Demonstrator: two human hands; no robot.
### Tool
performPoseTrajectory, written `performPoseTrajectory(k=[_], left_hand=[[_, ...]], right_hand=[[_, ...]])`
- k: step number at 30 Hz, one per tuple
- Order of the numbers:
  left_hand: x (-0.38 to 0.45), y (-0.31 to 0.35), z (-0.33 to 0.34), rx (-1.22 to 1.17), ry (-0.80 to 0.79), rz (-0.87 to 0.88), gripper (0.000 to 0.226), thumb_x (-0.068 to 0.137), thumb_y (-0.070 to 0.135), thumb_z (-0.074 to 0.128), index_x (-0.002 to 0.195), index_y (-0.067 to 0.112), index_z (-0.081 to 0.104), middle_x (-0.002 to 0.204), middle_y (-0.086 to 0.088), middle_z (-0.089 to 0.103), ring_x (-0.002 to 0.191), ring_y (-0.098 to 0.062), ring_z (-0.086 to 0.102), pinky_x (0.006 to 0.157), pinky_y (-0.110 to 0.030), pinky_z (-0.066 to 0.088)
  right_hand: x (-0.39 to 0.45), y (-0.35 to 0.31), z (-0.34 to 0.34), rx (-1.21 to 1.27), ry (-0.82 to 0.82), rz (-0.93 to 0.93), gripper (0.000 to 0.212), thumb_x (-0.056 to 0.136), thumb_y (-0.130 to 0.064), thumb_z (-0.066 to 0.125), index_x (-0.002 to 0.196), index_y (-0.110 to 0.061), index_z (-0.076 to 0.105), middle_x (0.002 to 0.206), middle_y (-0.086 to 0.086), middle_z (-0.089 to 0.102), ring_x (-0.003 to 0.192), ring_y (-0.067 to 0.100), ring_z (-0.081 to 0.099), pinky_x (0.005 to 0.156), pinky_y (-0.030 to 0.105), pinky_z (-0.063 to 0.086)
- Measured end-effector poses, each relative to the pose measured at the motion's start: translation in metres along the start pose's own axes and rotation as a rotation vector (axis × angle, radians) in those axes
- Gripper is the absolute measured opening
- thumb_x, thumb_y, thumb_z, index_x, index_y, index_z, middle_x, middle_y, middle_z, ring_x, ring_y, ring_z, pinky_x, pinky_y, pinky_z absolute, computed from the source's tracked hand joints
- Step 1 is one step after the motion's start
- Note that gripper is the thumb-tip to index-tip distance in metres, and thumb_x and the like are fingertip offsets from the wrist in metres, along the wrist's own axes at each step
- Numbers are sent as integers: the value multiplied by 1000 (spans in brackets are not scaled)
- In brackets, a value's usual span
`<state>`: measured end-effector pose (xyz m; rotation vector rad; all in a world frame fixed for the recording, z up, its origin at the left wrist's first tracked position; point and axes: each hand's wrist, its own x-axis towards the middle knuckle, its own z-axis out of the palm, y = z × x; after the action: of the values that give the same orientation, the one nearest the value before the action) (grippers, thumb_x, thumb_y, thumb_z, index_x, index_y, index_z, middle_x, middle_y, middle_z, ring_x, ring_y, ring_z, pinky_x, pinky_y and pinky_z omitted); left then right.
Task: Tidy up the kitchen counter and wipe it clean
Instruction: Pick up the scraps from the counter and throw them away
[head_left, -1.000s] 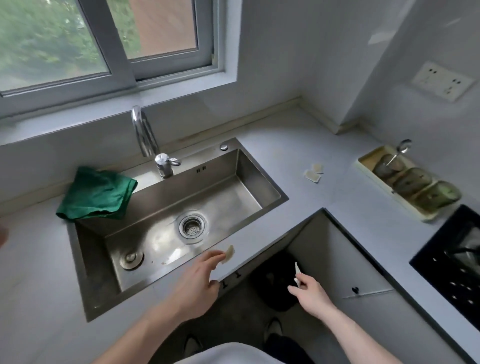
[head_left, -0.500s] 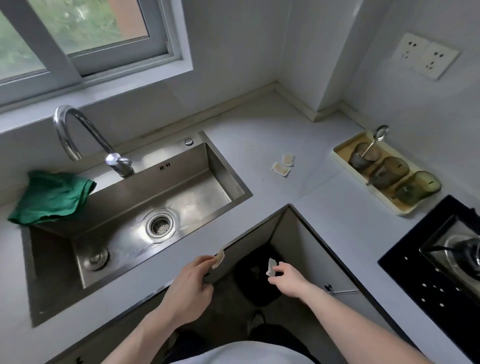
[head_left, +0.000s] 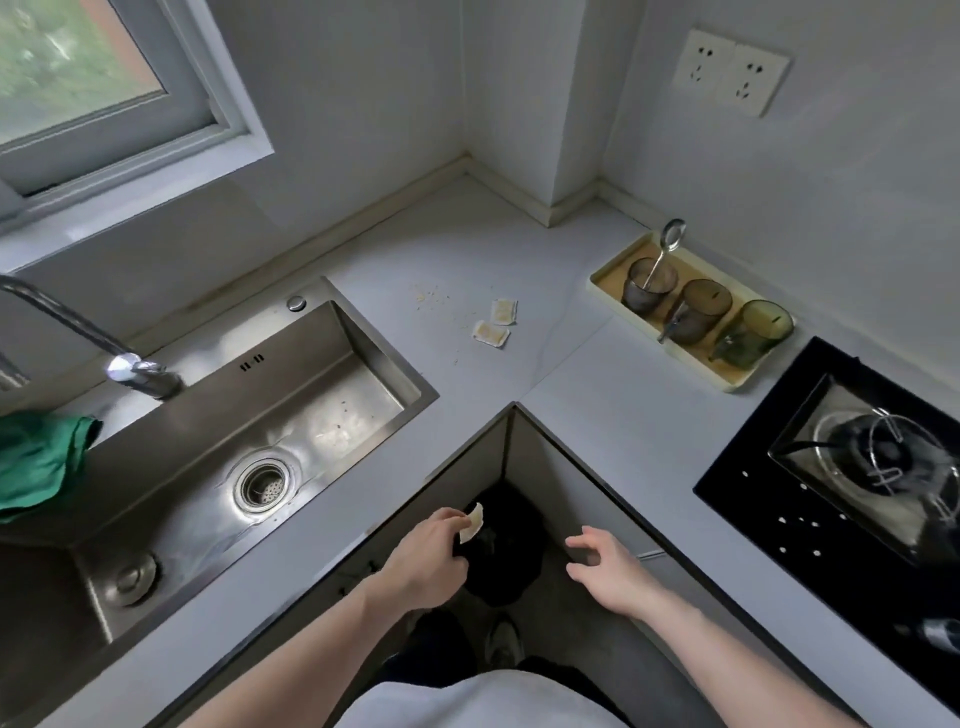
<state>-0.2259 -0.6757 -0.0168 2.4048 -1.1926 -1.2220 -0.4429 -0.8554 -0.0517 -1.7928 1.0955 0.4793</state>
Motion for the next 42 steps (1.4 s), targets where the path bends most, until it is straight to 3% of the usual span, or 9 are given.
performPoseTrajectory(k=[6,10,14,19,23,27,35,39,42], left_hand=[[50,18,2,96,-170,17,63,84,13,50,146,16,53,151,1,47,138,-22,48,112,-32,42],[59,15,-8,93,-237,37,61,86,17,50,147,21,52,151,4,47,142,-18,44,117,-29,36],[70,14,-54,46,-148,115,66,75,20,46,140,26,60,150,8,47,131,-13,53,107,-22,43],[105,15,-133,39,18,192,48,90,14,56,135,29,62,148,12,46,108,-8,62,87,-18,46],[155,28,-176,135,79,240,48,91,17,59,138,24,60,154,4,43,118,-18,61,97,-24,48],[204,43,-185,307,33,242,56,90,21,58,146,22,53,162,-3,32,142,-27,40,118,-36,36],[254,58,-170,573,-106,178,65,91,23,52,155,20,39,170,-3,6,150,-31,22,115,-45,40],[264,65,-166,593,-133,174,72,91,20,50,159,25,31,172,3,-6,154,-28,14,118,-47,36],[269,66,-162,559,-140,152,76,89,19,52,160,20,26,170,6,-7,153,-28,15,116,-46,39]], right_hand=[[-9,-12,-6,98,71,-41,41,97,-28,62,137,-32,56,163,-9,29,131,12,53,100,20,38],[-10,-26,-8,125,86,-58,38,97,-31,61,134,-38,55,161,-13,29,120,6,54,97,19,40],[-1,-54,-22,166,119,-68,36,98,-31,60,133,-38,55,160,-16,30,118,6,57,89,15,43],[17,-97,-44,205,203,-110,34,97,-30,61,130,-40,58,155,-16,36,114,4,61,91,16,46],[31,-130,-60,224,252,-133,32,97,-29,60,128,-39,59,150,-17,39,114,3,61,88,16,45],[43,-148,-78,209,302,-127,30,98,-31,58,127,-40,58,148,-19,38,114,3,60,100,25,48],[50,-147,-88,200,380,-62,31,98,-30,57,128,-38,58,147,-16,40,114,5,60,103,25,47],[57,-141,-100,183,380,-48,32,98,-30,56,129,-40,56,149,-18,37,116,5,58,103,25,46],[63,-138,-111,172,356,-46,32,98,-28,55,128,-41,56,148,-19,36,118,5,56,101,23,46]])
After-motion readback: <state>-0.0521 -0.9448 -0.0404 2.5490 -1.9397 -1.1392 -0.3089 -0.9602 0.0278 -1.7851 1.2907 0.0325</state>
